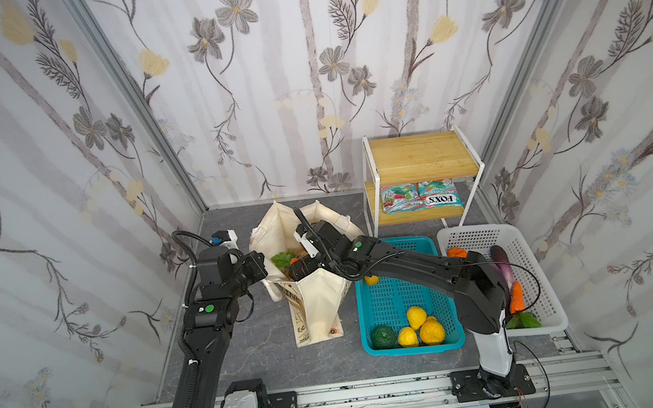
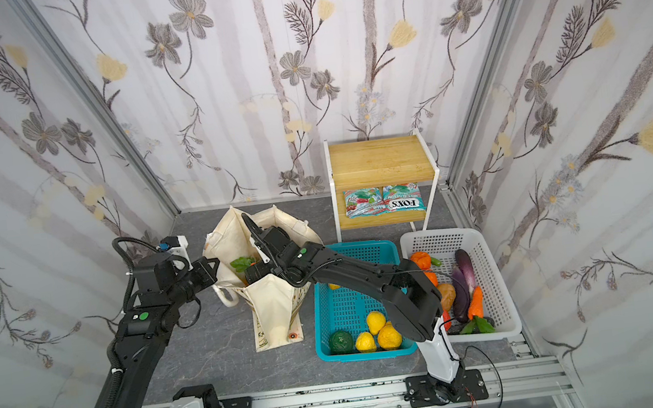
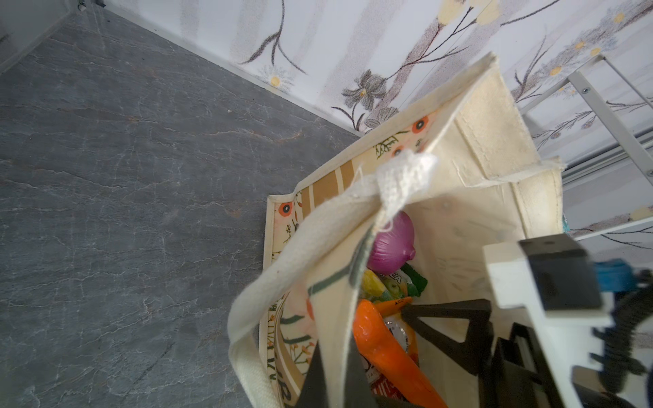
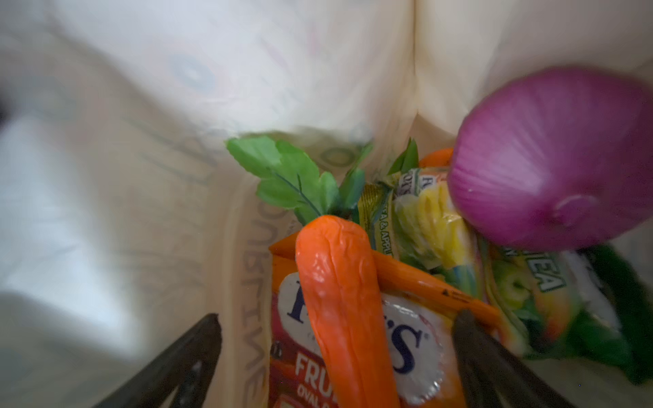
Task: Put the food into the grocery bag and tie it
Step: 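Open the right gripper to release the carrot and withdraw upward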
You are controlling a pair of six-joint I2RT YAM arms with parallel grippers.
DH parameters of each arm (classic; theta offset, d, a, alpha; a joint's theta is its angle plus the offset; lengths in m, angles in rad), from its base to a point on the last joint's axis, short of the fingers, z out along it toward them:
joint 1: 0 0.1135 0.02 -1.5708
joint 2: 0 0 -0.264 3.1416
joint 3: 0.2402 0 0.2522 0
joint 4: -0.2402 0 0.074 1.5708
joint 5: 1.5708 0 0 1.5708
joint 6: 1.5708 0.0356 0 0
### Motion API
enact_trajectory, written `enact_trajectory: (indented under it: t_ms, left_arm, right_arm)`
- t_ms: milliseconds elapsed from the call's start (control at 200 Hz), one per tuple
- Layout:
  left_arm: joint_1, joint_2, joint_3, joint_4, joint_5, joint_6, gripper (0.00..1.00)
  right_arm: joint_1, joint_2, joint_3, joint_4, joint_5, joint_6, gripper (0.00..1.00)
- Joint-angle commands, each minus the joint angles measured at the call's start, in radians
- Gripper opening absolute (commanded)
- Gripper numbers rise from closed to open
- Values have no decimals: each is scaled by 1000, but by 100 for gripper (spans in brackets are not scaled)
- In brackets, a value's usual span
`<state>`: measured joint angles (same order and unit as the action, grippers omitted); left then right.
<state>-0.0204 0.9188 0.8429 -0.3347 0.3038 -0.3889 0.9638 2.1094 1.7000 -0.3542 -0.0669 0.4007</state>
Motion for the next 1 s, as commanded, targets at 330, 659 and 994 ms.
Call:
enact_trajectory:
  t_ms: [330,659,994]
  left_arm:
    - [2,-17,22,46,-39,-10,0]
    - [2,-14,22,46,-37,-14,0]
    - [-16,-3,136,45,89,-106,0]
  right_arm:
    - [-81,-382,-200,90,358,104,100]
    - [-173,-390,-361,107,207,201,79]
    - [-77,-373,-295,224,115,199,0]
